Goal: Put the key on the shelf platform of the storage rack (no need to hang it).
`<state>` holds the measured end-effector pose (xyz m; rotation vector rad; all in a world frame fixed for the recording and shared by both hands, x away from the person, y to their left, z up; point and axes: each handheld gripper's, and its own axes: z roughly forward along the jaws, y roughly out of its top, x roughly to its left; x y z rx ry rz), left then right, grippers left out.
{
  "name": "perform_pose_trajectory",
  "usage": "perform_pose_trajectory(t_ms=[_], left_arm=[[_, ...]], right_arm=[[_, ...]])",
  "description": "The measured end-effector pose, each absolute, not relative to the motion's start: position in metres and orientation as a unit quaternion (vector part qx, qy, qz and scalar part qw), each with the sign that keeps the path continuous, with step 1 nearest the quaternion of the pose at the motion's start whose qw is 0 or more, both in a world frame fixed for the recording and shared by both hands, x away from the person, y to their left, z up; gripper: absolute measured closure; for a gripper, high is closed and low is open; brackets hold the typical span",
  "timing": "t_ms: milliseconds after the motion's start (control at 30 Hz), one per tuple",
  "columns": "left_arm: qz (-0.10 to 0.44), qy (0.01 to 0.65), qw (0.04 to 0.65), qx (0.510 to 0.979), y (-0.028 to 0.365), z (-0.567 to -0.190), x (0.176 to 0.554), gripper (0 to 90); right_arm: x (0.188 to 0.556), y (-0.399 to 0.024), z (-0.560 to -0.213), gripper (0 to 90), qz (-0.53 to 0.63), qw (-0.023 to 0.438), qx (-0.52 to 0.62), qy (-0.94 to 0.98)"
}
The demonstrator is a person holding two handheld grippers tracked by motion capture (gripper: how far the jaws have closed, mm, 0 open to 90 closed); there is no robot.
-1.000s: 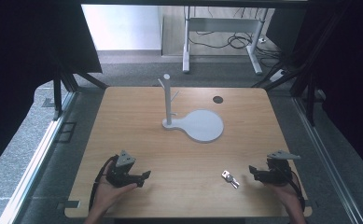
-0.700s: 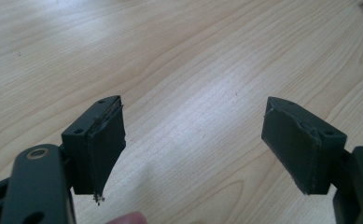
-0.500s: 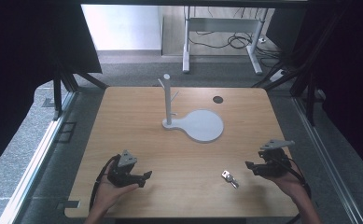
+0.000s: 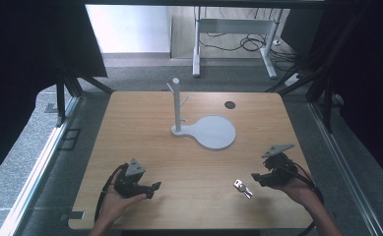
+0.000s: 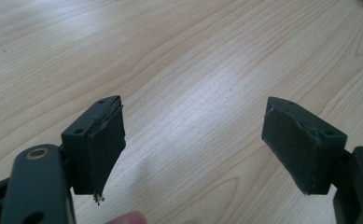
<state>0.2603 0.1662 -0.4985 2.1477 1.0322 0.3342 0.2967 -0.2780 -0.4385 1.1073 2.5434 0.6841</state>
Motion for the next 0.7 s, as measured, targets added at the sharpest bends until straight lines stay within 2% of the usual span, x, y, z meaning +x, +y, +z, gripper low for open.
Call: perform_pose_trajectory(t_ms=[300, 700], left_arm=[[0.127, 0.401, 0.36, 0.833, 0.165, -0.5, 0.26, 21.5], [0.124, 0.398, 0.354, 0.837, 0.163, -0.502, 0.26, 21.3]], right_arm=[[0.3, -0.259, -0.459, 39.8, 0.2, 0.109, 0.374, 0.899], [0.3, -0.244, -0.481, 40.3, 0.181, 0.09, 0.364, 0.909]])
